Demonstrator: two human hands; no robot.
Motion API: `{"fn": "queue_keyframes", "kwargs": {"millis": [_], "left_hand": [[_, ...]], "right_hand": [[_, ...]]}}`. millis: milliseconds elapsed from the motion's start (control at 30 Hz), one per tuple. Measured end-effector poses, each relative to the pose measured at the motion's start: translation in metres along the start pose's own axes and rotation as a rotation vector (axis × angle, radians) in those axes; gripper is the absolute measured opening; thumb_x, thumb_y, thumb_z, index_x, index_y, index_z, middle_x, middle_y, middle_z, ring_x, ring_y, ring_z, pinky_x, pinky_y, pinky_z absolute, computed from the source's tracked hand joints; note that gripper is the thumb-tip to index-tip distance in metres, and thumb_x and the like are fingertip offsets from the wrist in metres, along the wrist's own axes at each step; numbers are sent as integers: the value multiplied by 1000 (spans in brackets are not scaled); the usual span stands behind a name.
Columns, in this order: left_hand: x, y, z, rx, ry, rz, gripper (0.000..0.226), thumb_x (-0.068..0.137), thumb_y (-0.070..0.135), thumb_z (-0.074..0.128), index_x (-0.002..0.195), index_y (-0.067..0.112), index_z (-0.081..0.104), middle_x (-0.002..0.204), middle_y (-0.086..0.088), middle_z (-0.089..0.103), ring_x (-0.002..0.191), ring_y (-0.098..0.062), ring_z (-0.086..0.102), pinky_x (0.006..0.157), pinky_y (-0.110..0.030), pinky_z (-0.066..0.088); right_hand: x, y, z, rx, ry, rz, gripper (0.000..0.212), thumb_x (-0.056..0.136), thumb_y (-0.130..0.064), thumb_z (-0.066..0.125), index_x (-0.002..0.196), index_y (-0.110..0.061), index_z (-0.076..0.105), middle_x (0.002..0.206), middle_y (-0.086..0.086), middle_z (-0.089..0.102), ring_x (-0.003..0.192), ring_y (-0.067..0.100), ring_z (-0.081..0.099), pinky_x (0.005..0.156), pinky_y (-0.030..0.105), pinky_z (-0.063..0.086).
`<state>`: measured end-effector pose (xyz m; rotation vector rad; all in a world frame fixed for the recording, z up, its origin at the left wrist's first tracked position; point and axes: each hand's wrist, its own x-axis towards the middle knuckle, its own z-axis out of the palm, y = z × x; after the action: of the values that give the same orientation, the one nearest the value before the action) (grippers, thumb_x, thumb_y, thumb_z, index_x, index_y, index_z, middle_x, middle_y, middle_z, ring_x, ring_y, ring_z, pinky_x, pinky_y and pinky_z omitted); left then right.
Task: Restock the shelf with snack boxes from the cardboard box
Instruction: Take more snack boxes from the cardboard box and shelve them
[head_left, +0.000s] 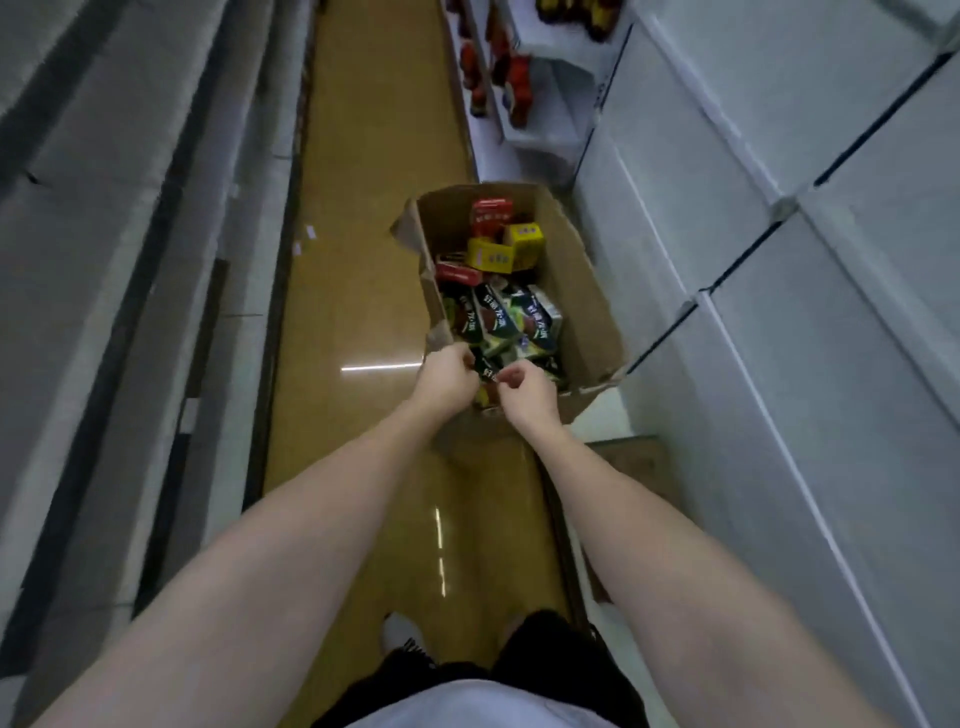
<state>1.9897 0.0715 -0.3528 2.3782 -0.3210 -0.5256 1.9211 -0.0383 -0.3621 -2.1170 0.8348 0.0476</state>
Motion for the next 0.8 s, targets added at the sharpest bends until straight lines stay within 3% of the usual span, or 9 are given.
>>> {"fn": "queue_keyframes", "kwargs": {"millis": [267, 400, 467, 600, 733, 800], "left_hand": [[108, 29, 39, 30, -80, -54, 26, 93, 11, 51, 117, 12, 61, 105, -5, 63, 92, -19, 57, 81, -31, 51], [177, 40, 69, -9, -102, -151, 35, 94, 12, 51, 129, 11, 56, 115, -10, 64, 98, -26, 62, 76, -32, 51], [210, 45, 87, -21, -118, -223, 37, 96, 12, 49, 132, 12, 54, 119, -12, 63, 97, -27, 62, 75, -34, 53], [266, 57, 125, -64, -119, -410, 41, 96, 12, 51, 137, 11, 50, 126, -13, 60, 109, -30, 59, 87, -35, 52], [312, 60, 154, -68, -95, -512, 41, 97, 14, 52, 137, 10, 47, 128, -17, 57, 115, -33, 56, 93, -37, 48], [328, 57, 167, -59, -95, -568, 39, 98, 19, 52, 135, 11, 46, 127, -17, 56, 113, -34, 56, 89, -38, 47]], "right_hand": [[124, 30, -24, 35, 32, 98, 15, 93, -10, 61, 109, -9, 64, 111, 7, 66, 101, 23, 61, 82, 27, 43], [213, 46, -23, 11, -16, 126, 12, 93, -14, 61, 105, -13, 60, 114, 8, 62, 94, 22, 57, 77, 28, 43], [257, 52, -22, 5, -62, 155, 18, 91, -13, 63, 109, -13, 60, 114, 8, 61, 93, 22, 57, 76, 28, 42], [320, 68, -23, -19, -156, 237, 29, 89, -13, 68, 116, -12, 59, 118, 10, 60, 102, 26, 61, 76, 28, 44], [366, 94, -18, -112, -265, 296, 42, 88, -19, 68, 126, -8, 53, 126, 15, 54, 115, 33, 56, 93, 36, 47], [385, 103, -15, -107, -317, 372, 49, 88, -22, 68, 132, -7, 49, 129, 16, 52, 117, 34, 55, 93, 36, 47]]}}
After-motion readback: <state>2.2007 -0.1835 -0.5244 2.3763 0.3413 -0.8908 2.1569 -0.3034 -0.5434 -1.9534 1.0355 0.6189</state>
